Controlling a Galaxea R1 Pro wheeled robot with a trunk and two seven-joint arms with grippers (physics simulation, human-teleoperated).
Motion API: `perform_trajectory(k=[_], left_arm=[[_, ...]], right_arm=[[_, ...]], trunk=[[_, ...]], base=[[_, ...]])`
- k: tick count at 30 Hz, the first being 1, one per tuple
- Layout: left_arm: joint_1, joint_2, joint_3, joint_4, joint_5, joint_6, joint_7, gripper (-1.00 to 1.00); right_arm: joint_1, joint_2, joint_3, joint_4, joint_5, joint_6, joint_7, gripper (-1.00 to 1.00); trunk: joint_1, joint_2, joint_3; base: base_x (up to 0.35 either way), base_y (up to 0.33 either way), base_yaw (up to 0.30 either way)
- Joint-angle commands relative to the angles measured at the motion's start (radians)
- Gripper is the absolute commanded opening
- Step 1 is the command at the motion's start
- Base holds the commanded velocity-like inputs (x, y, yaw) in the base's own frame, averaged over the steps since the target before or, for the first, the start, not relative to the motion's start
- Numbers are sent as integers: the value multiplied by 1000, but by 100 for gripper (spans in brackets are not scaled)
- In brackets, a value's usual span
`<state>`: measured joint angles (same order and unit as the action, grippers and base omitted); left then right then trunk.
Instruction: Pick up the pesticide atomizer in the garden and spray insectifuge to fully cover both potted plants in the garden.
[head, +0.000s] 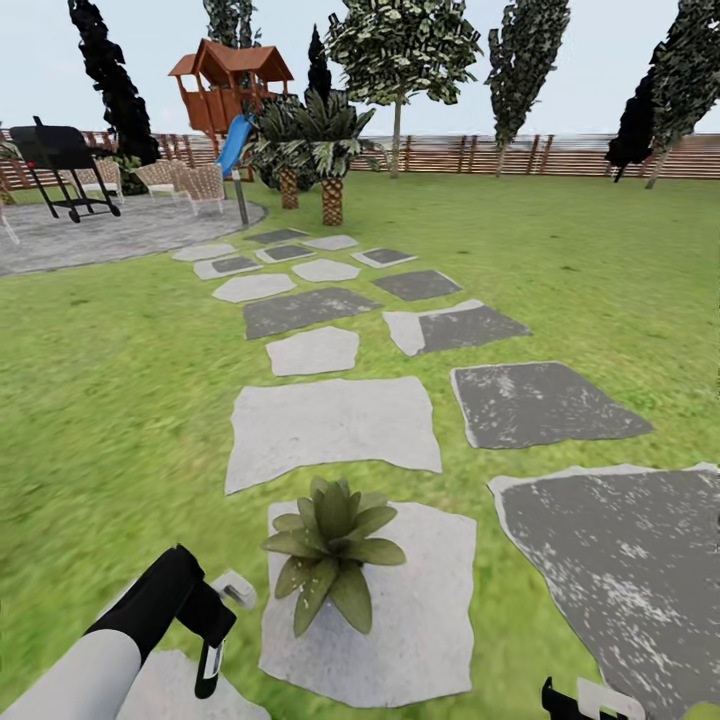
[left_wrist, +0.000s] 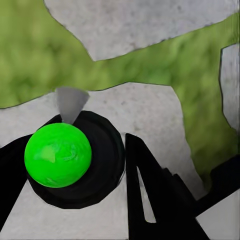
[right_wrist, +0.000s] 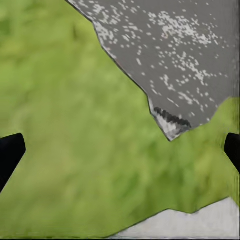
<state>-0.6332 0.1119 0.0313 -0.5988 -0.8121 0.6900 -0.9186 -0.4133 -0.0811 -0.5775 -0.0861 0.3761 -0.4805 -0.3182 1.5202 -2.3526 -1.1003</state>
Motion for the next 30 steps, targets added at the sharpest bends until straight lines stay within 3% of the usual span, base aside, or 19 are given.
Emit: perform_trajectory(k=[1,3,8,14,23,30], left_arm=[[0,-3,3,-2,-6,6,-7,-100],[0,-21,4,-10,-8,7,-6,-100],[0,-23,6,-16,-7,8,-6,-100],[0,-23,8,-16,-7,10,-7,-100],[0,-28,9,-18,-7,13,-7,-100],[0,-32,9,-19,-7,13,-6,-100]], right_arm=[[-1,0,-6,2,11,-3,-4,100],[-1,1,-5,2,11,-3,-4,100],[-1,1,-5,2,11,-3,-5,100],[-1,1,-5,2,11,-3,-5,100],[-1,1,-5,2,11,-3,-5,100],[-1,1,-5,2,11,-3,-5,100]], trunk=[[-1,0,-1],[-1,0,-1],[-1,0,-1],[-1,0,-1],[-1,0,-1],[-1,0,-1]], base=[[-279,-150,0],[-280,-154,0],[-278,-162,27],[-191,-236,229],[17,-303,265],[92,-309,37]])
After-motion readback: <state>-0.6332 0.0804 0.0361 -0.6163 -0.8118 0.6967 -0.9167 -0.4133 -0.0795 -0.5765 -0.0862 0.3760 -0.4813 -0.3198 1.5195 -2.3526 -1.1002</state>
